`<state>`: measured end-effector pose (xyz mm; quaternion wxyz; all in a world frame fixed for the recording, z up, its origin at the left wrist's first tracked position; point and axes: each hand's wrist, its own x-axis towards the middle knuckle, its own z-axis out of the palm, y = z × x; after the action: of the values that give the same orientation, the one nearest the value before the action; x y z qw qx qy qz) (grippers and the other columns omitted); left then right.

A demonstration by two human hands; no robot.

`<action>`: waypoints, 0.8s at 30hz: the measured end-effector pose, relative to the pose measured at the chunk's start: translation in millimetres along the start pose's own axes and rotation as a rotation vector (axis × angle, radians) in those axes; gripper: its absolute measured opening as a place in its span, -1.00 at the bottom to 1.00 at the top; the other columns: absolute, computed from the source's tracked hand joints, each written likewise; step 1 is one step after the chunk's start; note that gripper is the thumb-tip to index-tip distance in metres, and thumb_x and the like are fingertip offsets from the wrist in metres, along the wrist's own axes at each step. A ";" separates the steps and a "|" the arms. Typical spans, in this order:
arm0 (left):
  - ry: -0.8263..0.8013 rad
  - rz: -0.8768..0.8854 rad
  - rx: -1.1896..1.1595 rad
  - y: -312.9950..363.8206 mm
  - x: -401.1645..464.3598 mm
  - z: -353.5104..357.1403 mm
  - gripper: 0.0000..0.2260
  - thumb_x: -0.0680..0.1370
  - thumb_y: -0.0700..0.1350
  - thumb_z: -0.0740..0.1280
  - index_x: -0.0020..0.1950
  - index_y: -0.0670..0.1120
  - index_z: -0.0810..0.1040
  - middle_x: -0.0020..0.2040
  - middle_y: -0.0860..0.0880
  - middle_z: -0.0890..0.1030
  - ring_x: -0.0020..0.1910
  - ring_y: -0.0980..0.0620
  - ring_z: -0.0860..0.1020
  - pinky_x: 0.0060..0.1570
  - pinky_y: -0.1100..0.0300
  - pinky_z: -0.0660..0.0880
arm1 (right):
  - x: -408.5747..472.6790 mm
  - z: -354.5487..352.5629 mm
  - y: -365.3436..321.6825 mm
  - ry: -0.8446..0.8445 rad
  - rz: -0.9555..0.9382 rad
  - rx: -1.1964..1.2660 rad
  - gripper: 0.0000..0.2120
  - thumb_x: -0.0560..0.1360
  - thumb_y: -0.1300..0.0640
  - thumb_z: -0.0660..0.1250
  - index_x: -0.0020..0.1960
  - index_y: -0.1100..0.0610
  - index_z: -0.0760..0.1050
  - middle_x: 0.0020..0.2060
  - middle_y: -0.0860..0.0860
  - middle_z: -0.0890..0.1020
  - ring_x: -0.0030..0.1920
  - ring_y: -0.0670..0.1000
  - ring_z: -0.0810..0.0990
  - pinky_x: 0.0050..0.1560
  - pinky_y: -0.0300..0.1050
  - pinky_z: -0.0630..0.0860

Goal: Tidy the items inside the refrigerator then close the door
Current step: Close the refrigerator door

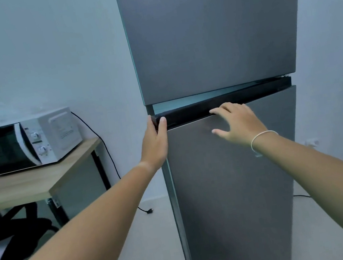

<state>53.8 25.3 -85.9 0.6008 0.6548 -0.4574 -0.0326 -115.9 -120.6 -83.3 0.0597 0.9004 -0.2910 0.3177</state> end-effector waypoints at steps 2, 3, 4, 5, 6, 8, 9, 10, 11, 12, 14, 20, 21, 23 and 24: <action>0.093 0.014 -0.013 -8.9 9.0 10.0 -0.84 0.62 0.04 0.05 0.12 0.10 0.38 0.03 0.29 0.46 -0.02 0.53 0.42 0.05 0.43 0.28 | 7.4 13.2 4.3 0.100 -0.044 0.017 -0.53 0.44 -0.10 0.32 0.30 0.02 0.42 0.13 0.05 0.51 0.18 0.10 0.45 0.40 0.07 0.19; 0.133 0.013 -0.028 -14.6 14.2 14.7 -0.78 0.62 0.03 0.05 0.23 0.14 0.36 0.14 0.33 0.41 0.07 0.59 0.35 0.16 0.42 0.23 | 11.0 20.5 7.3 0.157 -0.067 0.036 -0.54 0.42 -0.09 0.34 0.26 0.06 0.46 0.08 0.07 0.53 0.13 0.12 0.48 0.37 0.06 0.23; 0.172 0.016 -0.045 -19.8 18.4 18.1 -0.66 0.62 0.04 0.05 0.39 0.08 0.31 0.29 0.29 0.37 0.24 0.51 0.29 0.25 0.41 0.15 | 13.3 26.6 9.2 0.215 -0.090 0.050 -0.54 0.40 -0.09 0.35 0.24 0.08 0.49 0.04 0.08 0.54 0.08 0.14 0.50 0.31 0.04 0.28; 0.210 0.013 -0.047 -25.5 24.3 21.1 -0.57 0.62 0.05 0.05 0.49 -0.01 0.22 0.42 0.18 0.32 0.39 0.35 0.23 0.28 0.42 0.09 | 16.6 34.4 11.0 0.270 -0.103 0.063 -0.54 0.38 -0.09 0.35 0.21 0.10 0.51 0.01 0.09 0.56 0.04 0.16 0.51 0.26 0.03 0.32; 0.247 0.011 -0.044 -30.2 30.0 22.5 -0.52 0.62 0.05 0.04 0.52 -0.06 0.15 0.49 0.11 0.26 0.46 0.24 0.19 0.28 0.45 0.05 | 18.9 40.7 11.1 0.321 -0.107 0.069 -0.53 0.37 -0.11 0.34 0.20 0.11 0.53 -0.01 0.10 0.57 0.01 0.17 0.52 0.23 0.03 0.34; 0.305 0.003 -0.044 -41.2 42.2 25.3 -0.50 0.62 0.06 0.04 0.53 -0.07 0.13 0.53 0.05 0.21 0.50 0.17 0.16 0.26 0.50 0.02 | 24.4 52.3 9.6 0.389 -0.094 0.077 -0.52 0.35 -0.13 0.29 0.18 0.10 0.55 -0.02 0.10 0.58 0.02 0.18 0.53 0.24 0.06 0.34; 0.323 -0.004 -0.044 -48.3 50.9 27.2 -0.50 0.62 0.07 0.03 0.53 -0.07 0.13 0.54 0.05 0.20 0.50 0.16 0.14 0.28 0.48 0.01 | 29.4 58.5 9.1 0.404 -0.086 0.083 -0.52 0.35 -0.13 0.29 0.18 0.10 0.55 -0.01 0.10 0.59 0.04 0.19 0.53 0.27 0.08 0.33; 0.335 -0.013 -0.040 -52.1 56.2 26.0 -0.49 0.62 0.08 0.03 0.54 -0.07 0.11 0.55 0.04 0.18 0.51 0.15 0.13 0.30 0.44 -0.01 | 31.7 62.0 6.7 0.419 -0.082 0.083 -0.52 0.34 -0.12 0.31 0.18 0.10 0.55 0.00 0.11 0.59 0.06 0.19 0.53 0.29 0.11 0.32; 0.346 -0.025 -0.036 -56.1 62.9 26.3 -0.47 0.61 0.09 0.02 0.54 -0.08 0.09 0.56 0.03 0.16 0.52 0.14 0.10 0.31 0.41 -0.03 | 36.0 66.4 5.9 0.429 -0.079 0.083 -0.52 0.34 -0.10 0.33 0.18 0.10 0.56 0.01 0.11 0.59 0.07 0.20 0.54 0.30 0.13 0.32; 0.357 -0.041 -0.032 -59.3 68.0 26.7 -0.46 0.61 0.11 0.01 0.55 -0.08 0.07 0.56 0.03 0.13 0.53 0.13 0.08 0.32 0.38 -0.05 | 39.6 70.1 5.7 0.437 -0.075 0.079 -0.52 0.33 -0.10 0.35 0.18 0.09 0.56 0.01 0.10 0.60 0.08 0.20 0.54 0.30 0.14 0.32; 0.376 -0.079 -0.019 -65.9 78.8 28.2 -0.44 0.61 0.12 -0.02 0.55 -0.09 0.02 0.57 0.01 0.09 0.54 0.10 0.05 0.37 0.32 -0.06 | 47.2 75.8 5.7 0.442 -0.066 0.066 -0.52 0.33 -0.10 0.35 0.18 0.08 0.56 0.01 0.09 0.60 0.08 0.20 0.54 0.30 0.13 0.32; 0.358 -0.137 -0.095 -81.6 101.3 29.8 -0.46 0.61 0.12 -0.02 0.54 -0.09 0.10 0.56 0.00 0.16 0.53 0.07 0.11 0.41 0.31 -0.07 | 63.3 92.2 6.7 0.486 -0.045 0.040 -0.53 0.33 -0.12 0.33 0.18 0.04 0.55 0.00 0.05 0.59 0.08 0.15 0.54 0.31 0.08 0.27; 0.347 -0.147 -0.110 -83.6 104.0 29.0 -0.45 0.60 0.13 -0.01 0.53 -0.11 0.15 0.54 -0.03 0.22 0.52 0.03 0.16 0.49 0.21 -0.02 | 64.6 94.2 6.8 0.496 -0.044 0.031 -0.54 0.33 -0.12 0.33 0.18 0.03 0.55 0.00 0.05 0.59 0.08 0.15 0.54 0.31 0.07 0.26; 0.328 -0.177 -0.130 -85.8 109.3 29.1 -0.44 0.59 0.15 -0.01 0.47 -0.17 0.25 0.49 -0.11 0.32 0.49 -0.05 0.25 0.50 0.01 0.11 | 68.4 98.4 7.1 0.504 -0.039 0.014 -0.54 0.33 -0.13 0.33 0.18 0.02 0.55 0.00 0.04 0.59 0.09 0.14 0.53 0.31 0.06 0.26; 0.320 -0.194 -0.138 -86.6 111.4 29.3 -0.43 0.58 0.17 0.00 0.44 -0.18 0.29 0.47 -0.11 0.36 0.47 -0.06 0.28 0.48 -0.02 0.15 | 70.1 100.4 7.0 0.506 -0.033 0.010 -0.54 0.33 -0.13 0.33 0.18 0.02 0.55 0.01 0.04 0.59 0.09 0.13 0.52 0.32 0.06 0.25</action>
<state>149.5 -80.2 -108.3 0.7034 0.6499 -0.2875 -0.0173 -21.8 -189.9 -120.7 0.1311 0.7973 -0.2505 0.5333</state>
